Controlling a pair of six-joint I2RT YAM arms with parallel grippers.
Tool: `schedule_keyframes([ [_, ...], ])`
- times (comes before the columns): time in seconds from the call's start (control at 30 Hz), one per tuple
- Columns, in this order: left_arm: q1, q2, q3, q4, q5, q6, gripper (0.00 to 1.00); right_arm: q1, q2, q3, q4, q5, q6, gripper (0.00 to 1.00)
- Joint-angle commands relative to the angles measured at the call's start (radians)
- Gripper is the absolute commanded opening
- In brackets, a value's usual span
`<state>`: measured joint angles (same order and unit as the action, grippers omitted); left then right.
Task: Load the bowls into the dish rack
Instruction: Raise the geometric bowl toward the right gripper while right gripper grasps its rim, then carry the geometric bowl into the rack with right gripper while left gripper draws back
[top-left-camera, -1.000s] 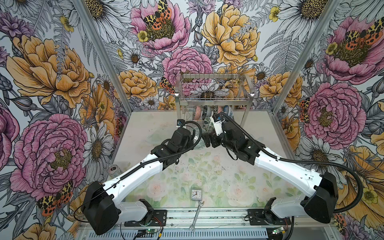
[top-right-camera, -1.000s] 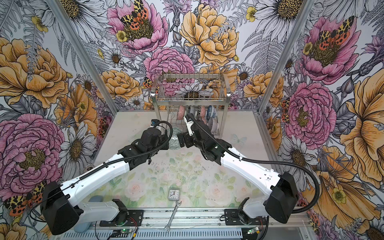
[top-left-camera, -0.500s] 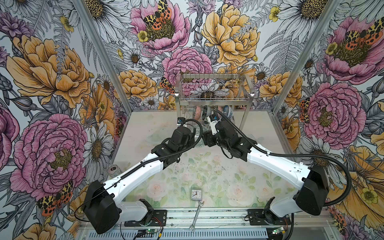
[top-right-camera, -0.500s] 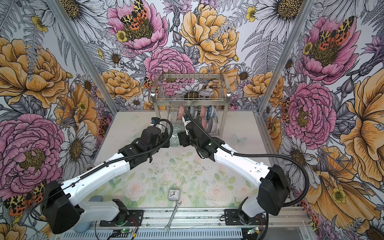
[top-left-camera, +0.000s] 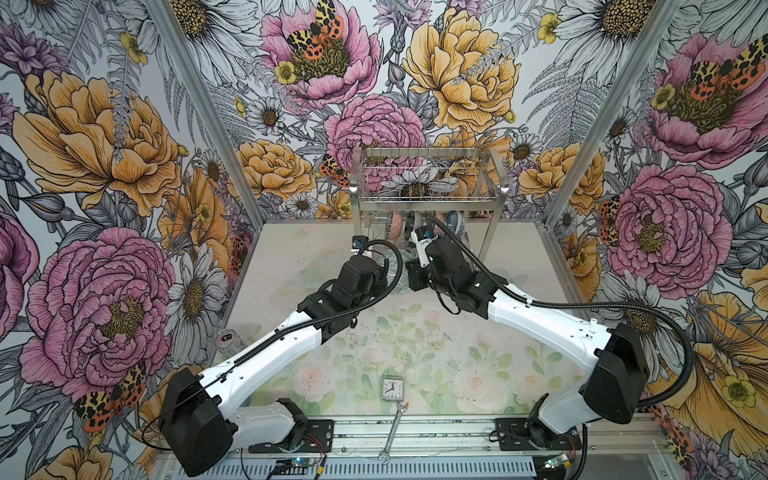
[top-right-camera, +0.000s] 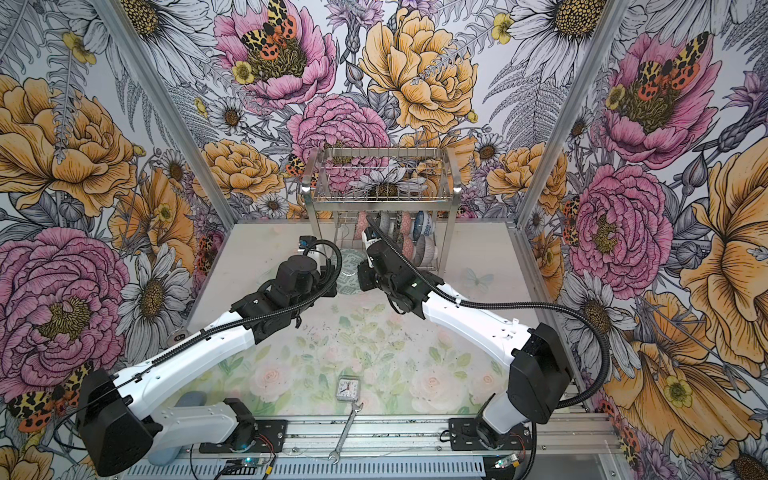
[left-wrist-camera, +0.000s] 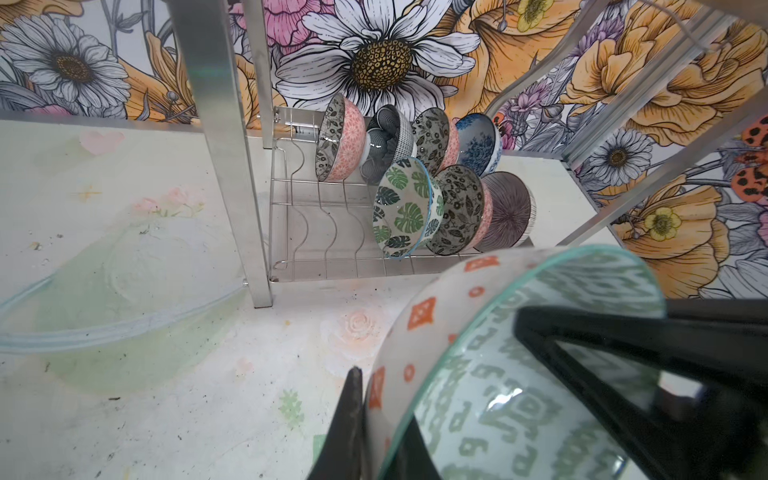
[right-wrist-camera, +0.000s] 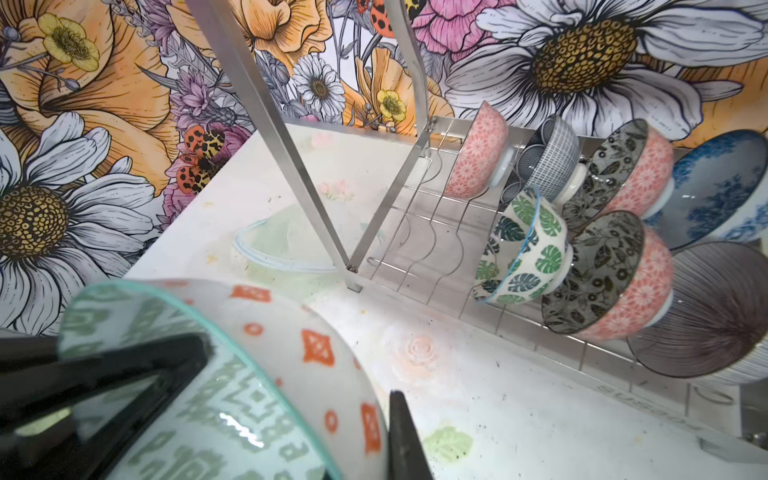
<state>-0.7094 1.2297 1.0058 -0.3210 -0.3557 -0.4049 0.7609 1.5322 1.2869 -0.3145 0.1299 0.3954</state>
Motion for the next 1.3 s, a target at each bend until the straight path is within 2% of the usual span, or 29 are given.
schedule_keyframes([
  [0.0, 0.016, -0.061, -0.012, 0.064, 0.01, -0.031, 0.0, -0.016, -0.001, 0.021, 0.002, -0.01, -0.017, 0.0],
  [0.2, 0.02, -0.109, -0.042, 0.04, -0.004, -0.038, 0.0, -0.023, -0.018, 0.011, 0.002, -0.003, -0.027, 0.0],
  [0.3, 0.04, -0.114, -0.05, 0.027, 0.034, -0.04, 0.0, -0.025, -0.02, 0.009, 0.003, -0.002, -0.029, 0.0],
  [0.33, 0.046, -0.112, -0.05, 0.017, 0.047, -0.038, 0.11, -0.026, -0.018, 0.007, 0.003, 0.0, -0.031, 0.0],
  [0.43, 0.051, -0.112, -0.046, -0.011, 0.052, -0.033, 0.63, -0.027, -0.017, 0.006, 0.003, 0.0, -0.035, 0.0],
  [0.53, 0.055, -0.128, -0.05, -0.035, 0.049, -0.023, 0.98, -0.029, -0.017, 0.003, 0.003, 0.0, -0.039, 0.0],
  [0.8, 0.1, -0.196, -0.036, -0.171, 0.055, 0.04, 0.99, -0.035, 0.0, 0.006, 0.002, 0.028, -0.059, 0.0],
  [1.07, 0.253, -0.293, -0.044, -0.272, 0.124, 0.094, 0.99, -0.037, 0.056, 0.069, -0.041, 0.137, -0.086, 0.0],
  [1.27, 0.345, -0.306, -0.026, -0.303, 0.201, 0.154, 0.99, -0.037, 0.133, 0.158, -0.109, 0.255, -0.104, 0.0],
])
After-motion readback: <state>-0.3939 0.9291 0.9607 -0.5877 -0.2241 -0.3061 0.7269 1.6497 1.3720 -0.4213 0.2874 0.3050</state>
